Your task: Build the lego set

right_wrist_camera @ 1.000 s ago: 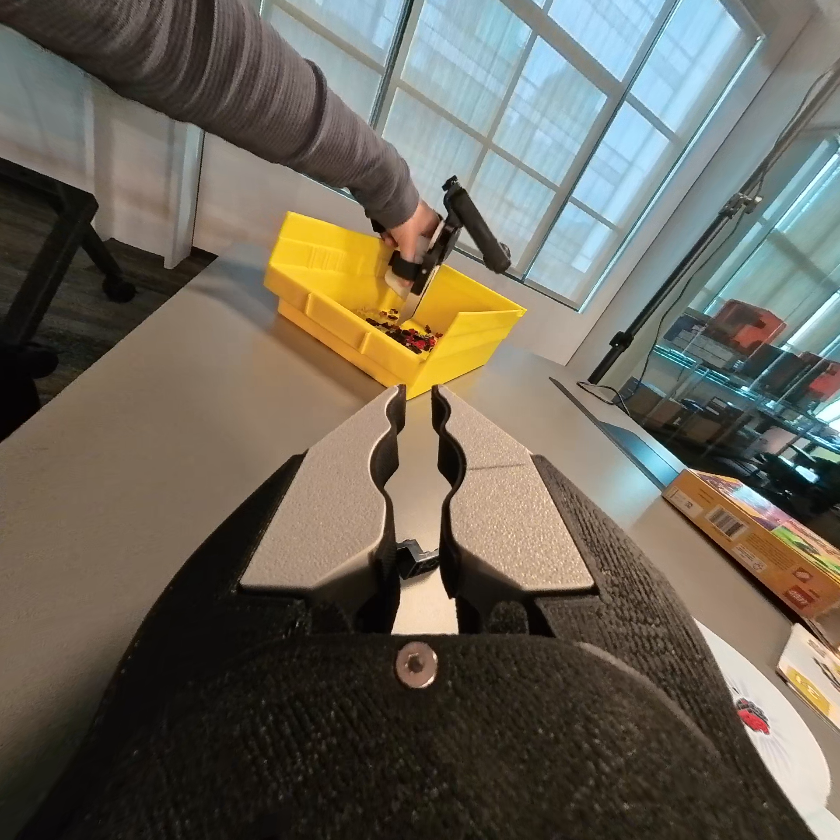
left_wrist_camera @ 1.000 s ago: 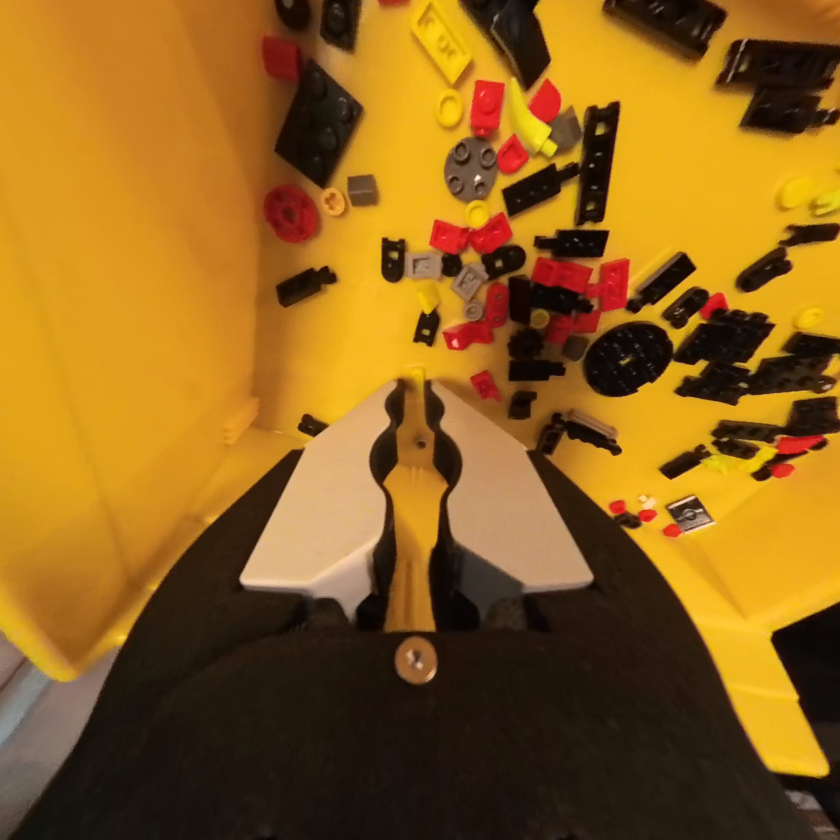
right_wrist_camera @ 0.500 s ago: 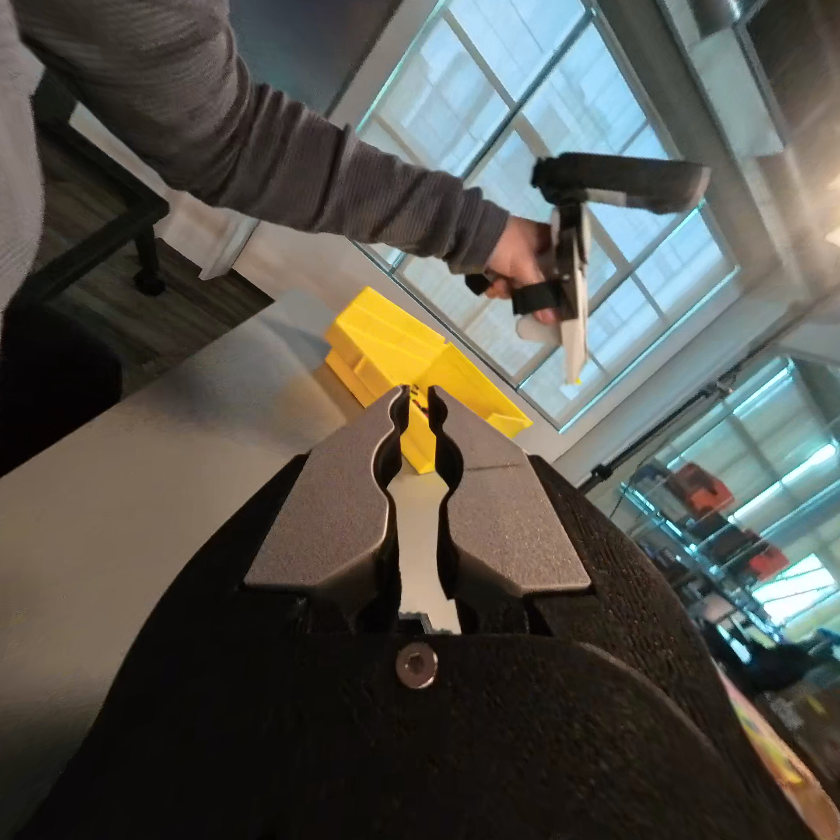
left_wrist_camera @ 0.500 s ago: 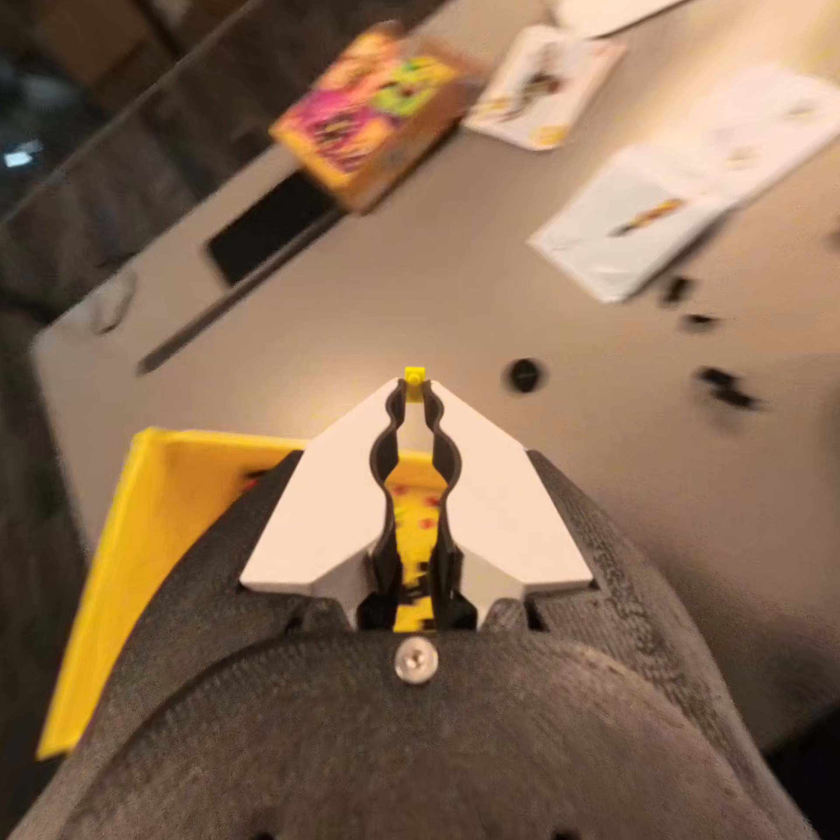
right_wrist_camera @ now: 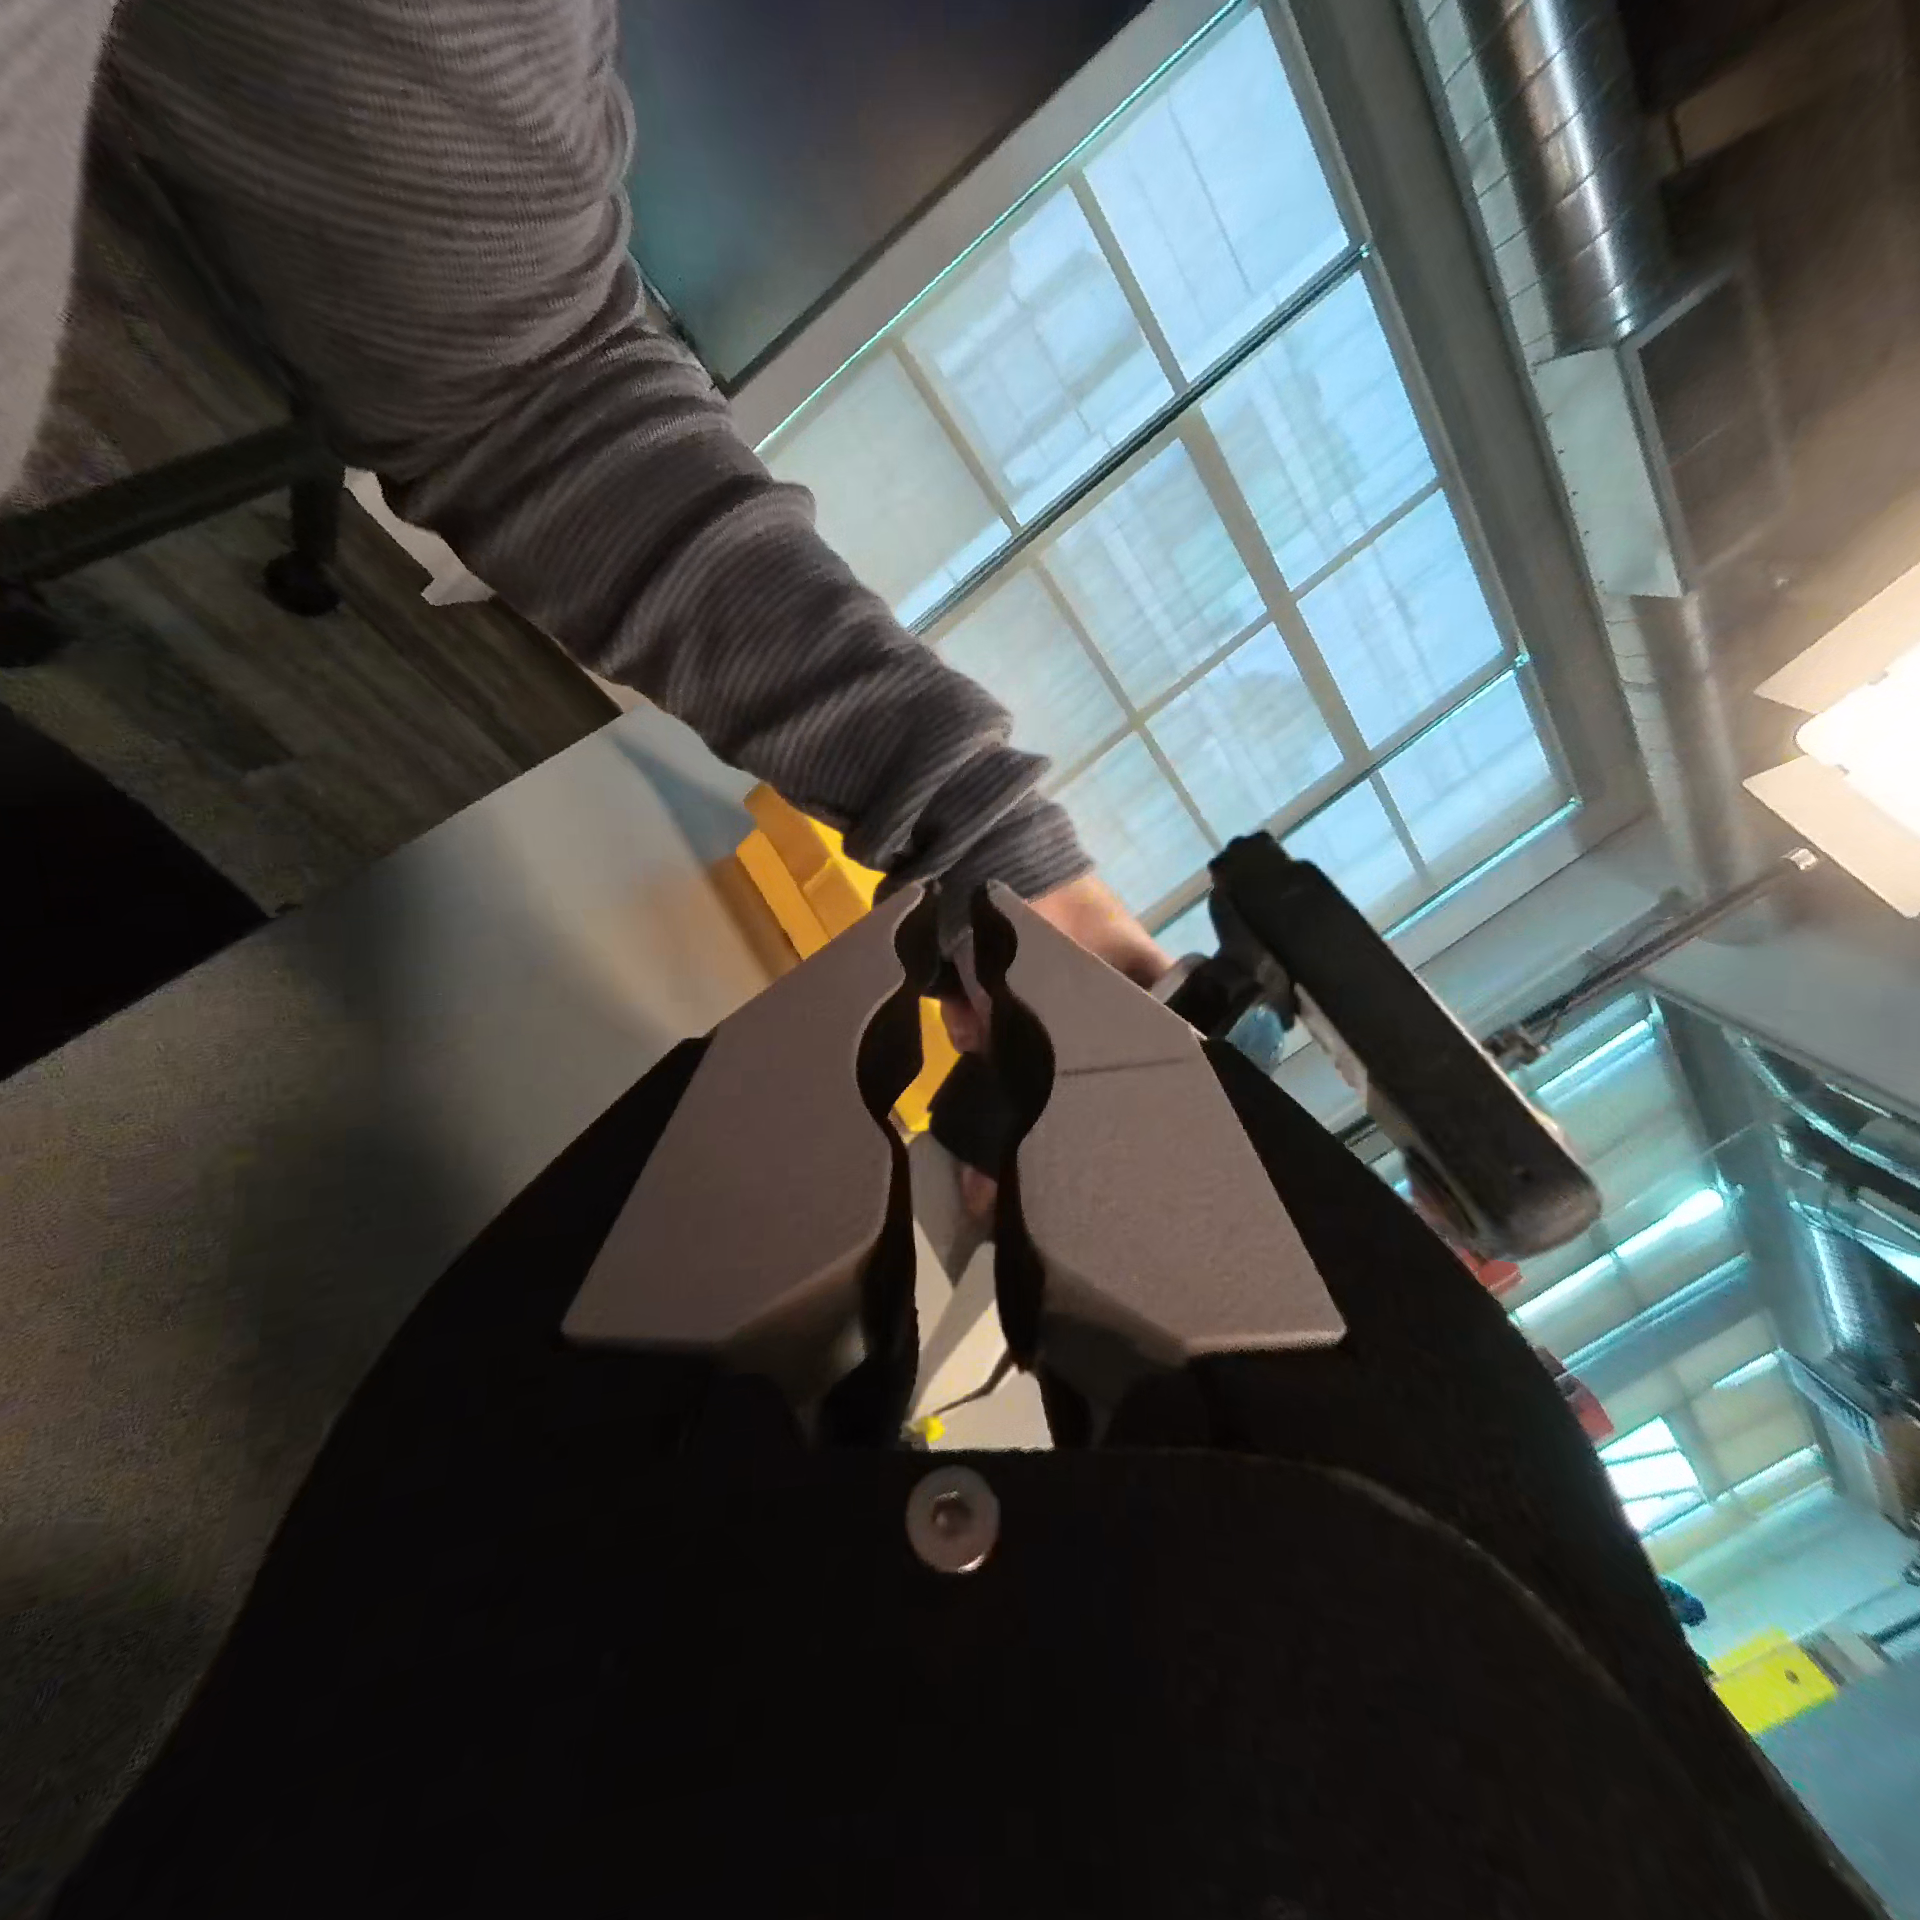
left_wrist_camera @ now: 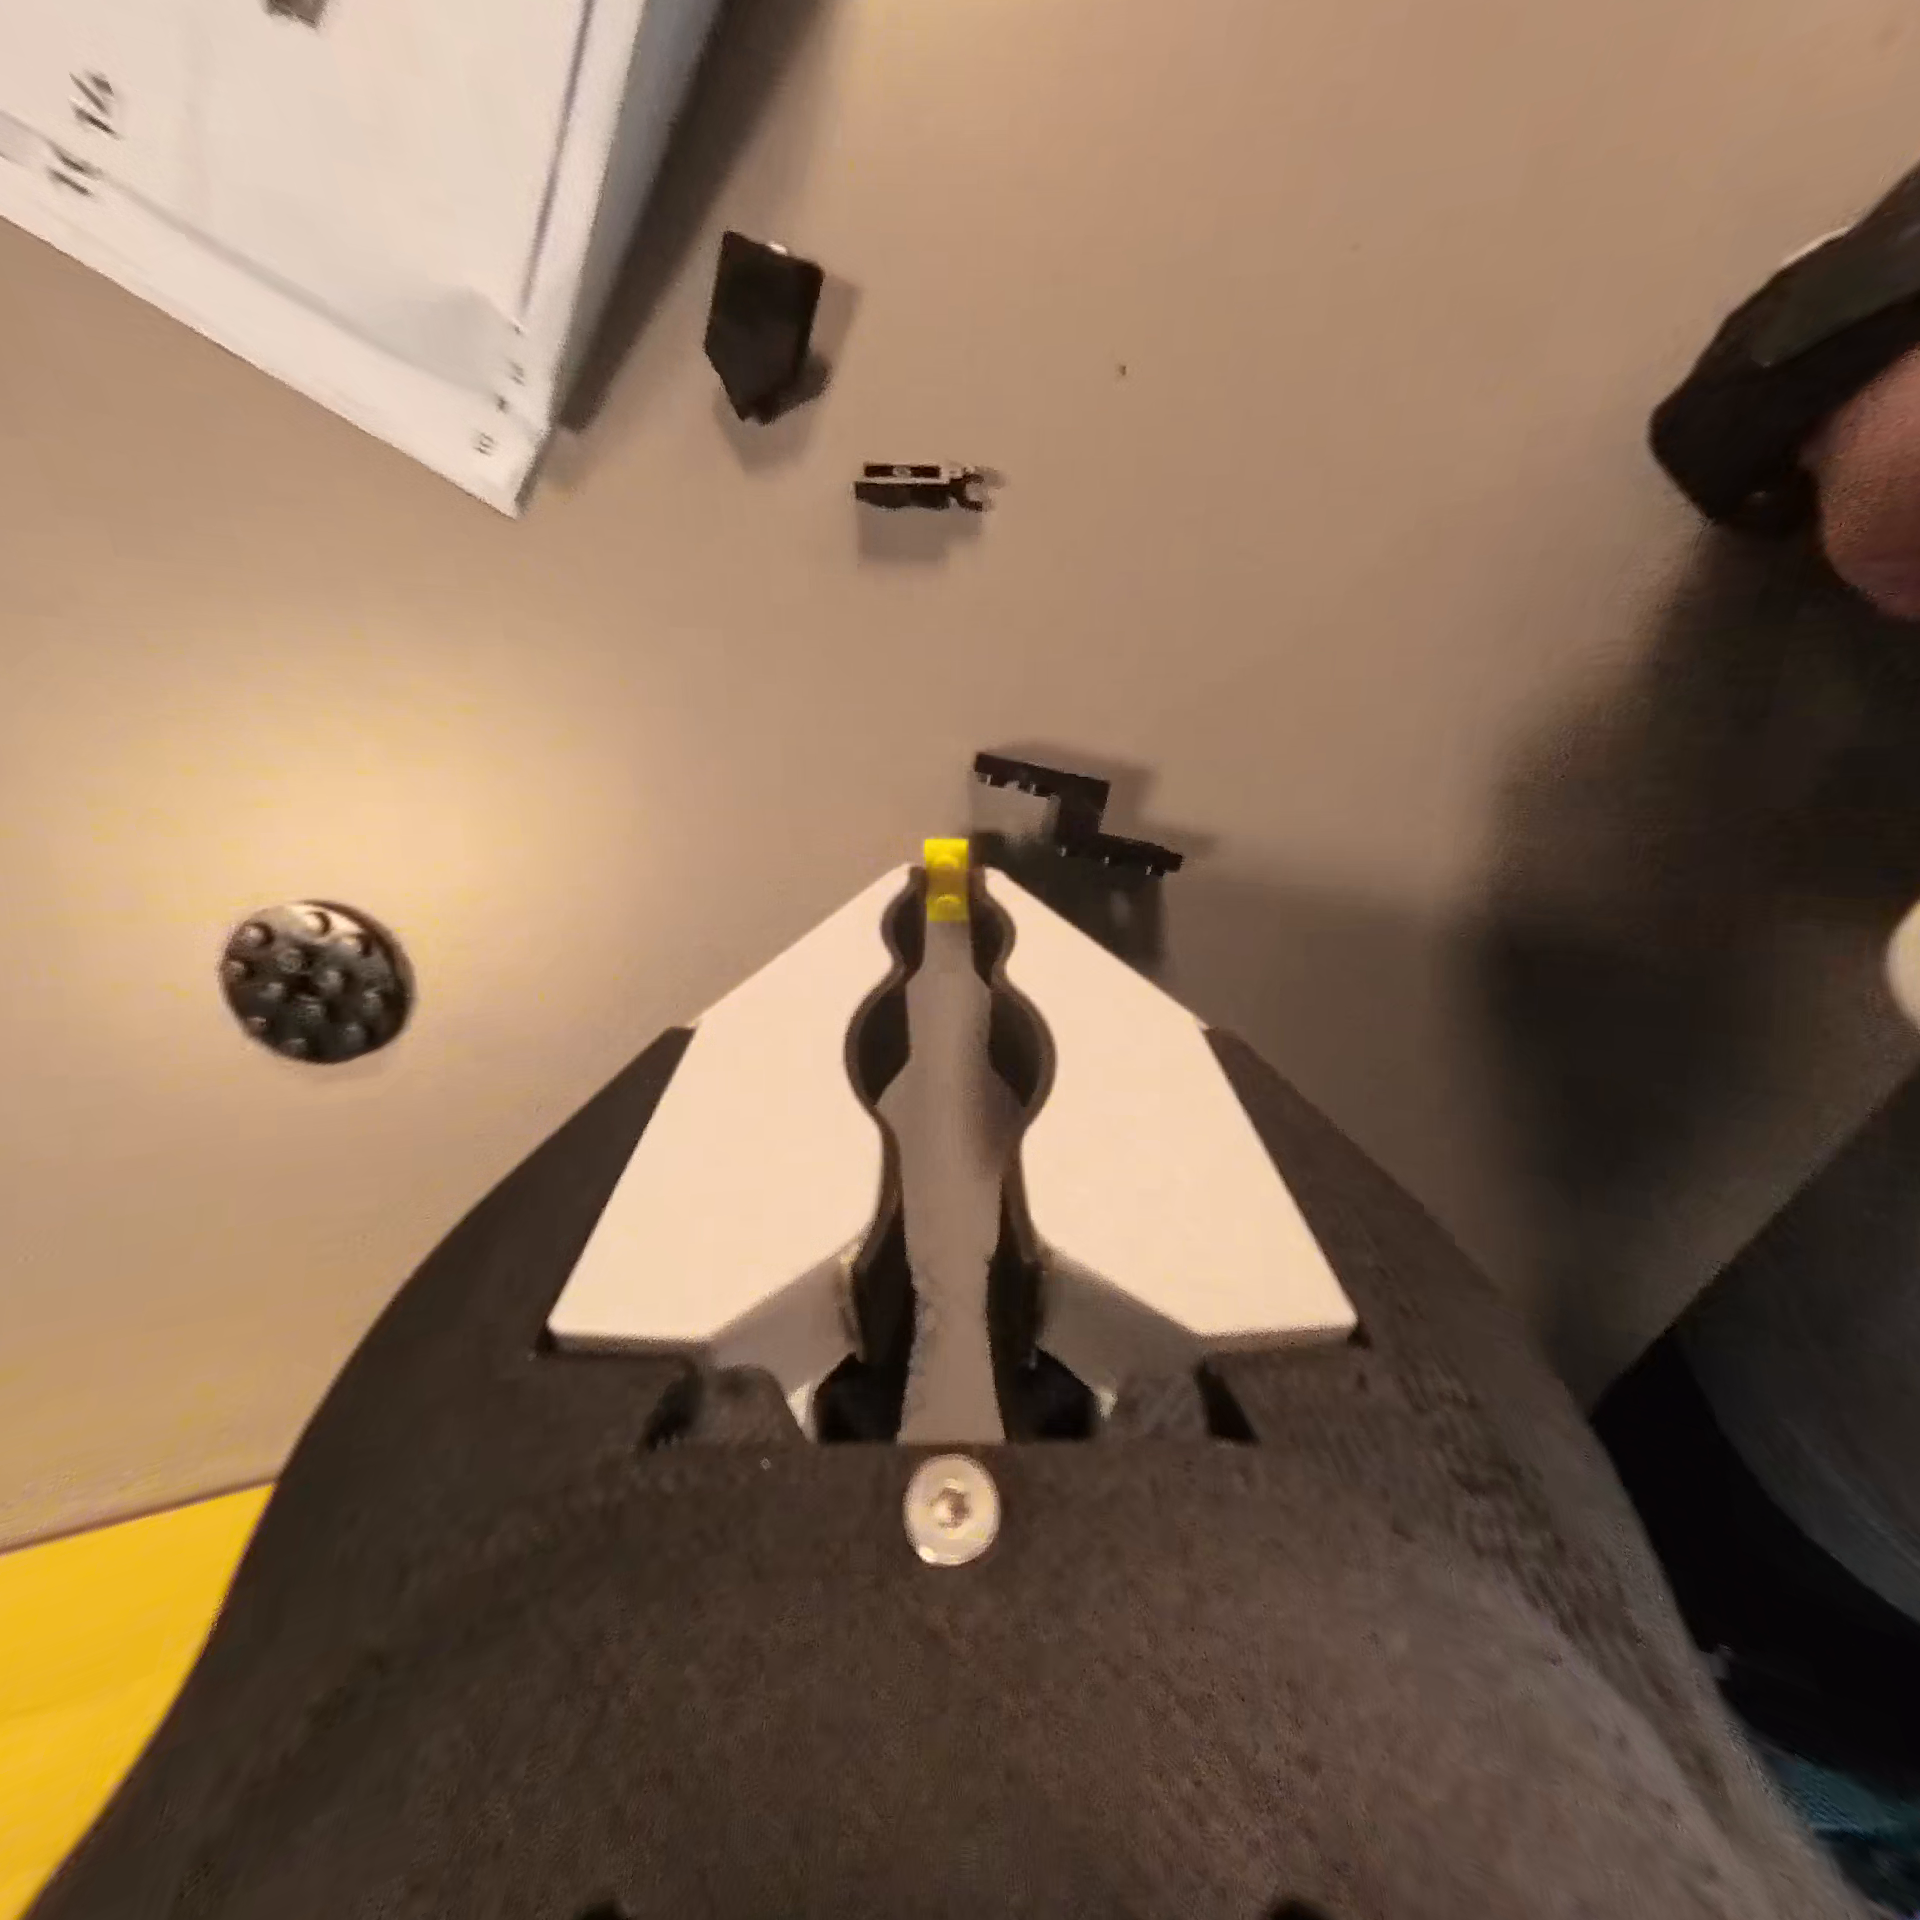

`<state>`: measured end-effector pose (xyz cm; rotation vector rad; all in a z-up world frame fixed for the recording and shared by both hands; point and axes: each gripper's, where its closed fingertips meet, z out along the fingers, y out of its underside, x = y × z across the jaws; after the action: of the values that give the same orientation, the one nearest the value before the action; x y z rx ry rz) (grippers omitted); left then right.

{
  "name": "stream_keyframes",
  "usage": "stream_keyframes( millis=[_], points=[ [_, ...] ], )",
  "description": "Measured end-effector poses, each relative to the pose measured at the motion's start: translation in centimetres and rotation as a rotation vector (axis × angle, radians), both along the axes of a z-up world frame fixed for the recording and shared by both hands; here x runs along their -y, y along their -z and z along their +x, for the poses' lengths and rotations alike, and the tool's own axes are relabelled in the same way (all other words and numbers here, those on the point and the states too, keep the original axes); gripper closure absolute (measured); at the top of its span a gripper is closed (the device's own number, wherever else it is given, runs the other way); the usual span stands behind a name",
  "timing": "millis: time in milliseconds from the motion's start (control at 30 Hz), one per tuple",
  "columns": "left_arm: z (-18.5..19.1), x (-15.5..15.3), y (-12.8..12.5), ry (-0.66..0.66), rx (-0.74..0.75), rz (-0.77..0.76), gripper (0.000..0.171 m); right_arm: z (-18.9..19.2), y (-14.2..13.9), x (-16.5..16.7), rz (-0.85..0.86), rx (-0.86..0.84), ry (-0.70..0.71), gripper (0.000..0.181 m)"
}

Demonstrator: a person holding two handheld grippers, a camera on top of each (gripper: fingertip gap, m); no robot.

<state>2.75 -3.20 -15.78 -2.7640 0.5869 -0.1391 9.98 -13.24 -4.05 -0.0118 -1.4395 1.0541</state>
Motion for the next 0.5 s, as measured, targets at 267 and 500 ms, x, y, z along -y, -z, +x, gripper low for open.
stream_keyframes(
  millis=[267,500],
  points=[
    [-0.8,-0.2,-0.5,-0.069,0.004,0.024,0.132,0.0,-0.1,-0.6,-0.015,0.008,0.021,0.178],
    [0.8,-0.2,-8.0,-0.116,0.268,0.316,0.137,0.1,-0.5,-2.6,-0.086,0.034,0.043,0.178]
  ],
)
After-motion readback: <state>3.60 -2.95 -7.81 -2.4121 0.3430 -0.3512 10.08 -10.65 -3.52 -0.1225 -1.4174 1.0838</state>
